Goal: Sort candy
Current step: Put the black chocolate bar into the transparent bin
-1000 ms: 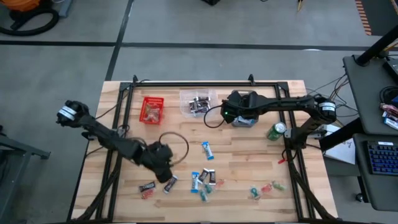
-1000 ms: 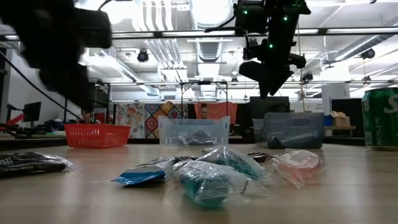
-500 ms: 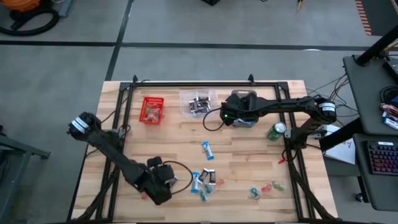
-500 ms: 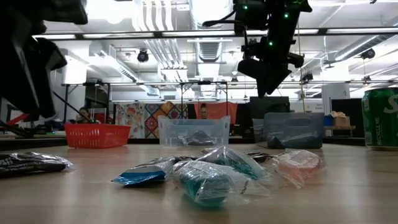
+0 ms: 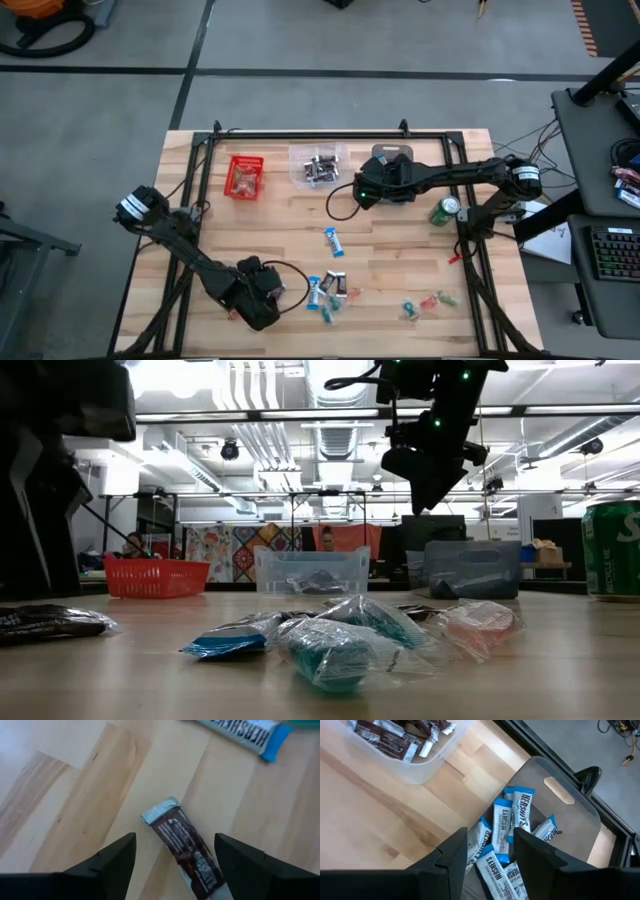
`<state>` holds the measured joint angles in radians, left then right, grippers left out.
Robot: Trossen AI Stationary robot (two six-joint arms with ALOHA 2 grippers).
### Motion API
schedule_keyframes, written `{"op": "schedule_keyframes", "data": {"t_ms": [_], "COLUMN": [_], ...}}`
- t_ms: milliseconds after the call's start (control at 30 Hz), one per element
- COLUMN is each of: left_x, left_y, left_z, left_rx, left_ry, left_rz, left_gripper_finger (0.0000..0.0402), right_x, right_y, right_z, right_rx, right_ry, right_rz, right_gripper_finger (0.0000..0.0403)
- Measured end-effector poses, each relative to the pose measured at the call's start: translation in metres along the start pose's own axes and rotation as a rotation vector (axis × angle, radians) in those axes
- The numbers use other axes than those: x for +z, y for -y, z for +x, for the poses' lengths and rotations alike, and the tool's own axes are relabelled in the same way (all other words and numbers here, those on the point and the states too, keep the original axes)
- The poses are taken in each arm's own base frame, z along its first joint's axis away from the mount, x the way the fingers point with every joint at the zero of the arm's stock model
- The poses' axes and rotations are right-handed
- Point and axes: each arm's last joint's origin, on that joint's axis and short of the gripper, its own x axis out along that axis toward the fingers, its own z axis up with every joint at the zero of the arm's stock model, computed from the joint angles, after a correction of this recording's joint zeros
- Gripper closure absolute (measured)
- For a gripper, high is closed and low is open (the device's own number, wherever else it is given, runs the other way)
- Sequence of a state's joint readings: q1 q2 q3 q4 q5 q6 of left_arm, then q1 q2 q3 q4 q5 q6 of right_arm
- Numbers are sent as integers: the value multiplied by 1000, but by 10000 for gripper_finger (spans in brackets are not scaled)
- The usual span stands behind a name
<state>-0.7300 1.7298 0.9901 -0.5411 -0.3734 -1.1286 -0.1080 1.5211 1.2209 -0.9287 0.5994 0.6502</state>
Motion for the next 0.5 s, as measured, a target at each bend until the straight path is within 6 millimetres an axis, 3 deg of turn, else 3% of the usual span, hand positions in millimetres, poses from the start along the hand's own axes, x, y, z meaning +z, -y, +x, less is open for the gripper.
{"op": "schedule_keyframes", "data": {"t_ms": [300, 500], "left_x": [-7, -8], "left_y": [1, 0], "left_z": [15, 15], "left_rx": [23, 23], "left_ry": [-59, -64], "left_rz": [-5, 31], "left_gripper_finger": [154, 198], "right_x": [-5, -7], "right_y": [-8, -12], "right_z": [-6, -9], "right_rx": [22, 38], "right_ry": [12, 19], "right_rz": [-23, -25], "right_gripper_finger": [254, 254]}}
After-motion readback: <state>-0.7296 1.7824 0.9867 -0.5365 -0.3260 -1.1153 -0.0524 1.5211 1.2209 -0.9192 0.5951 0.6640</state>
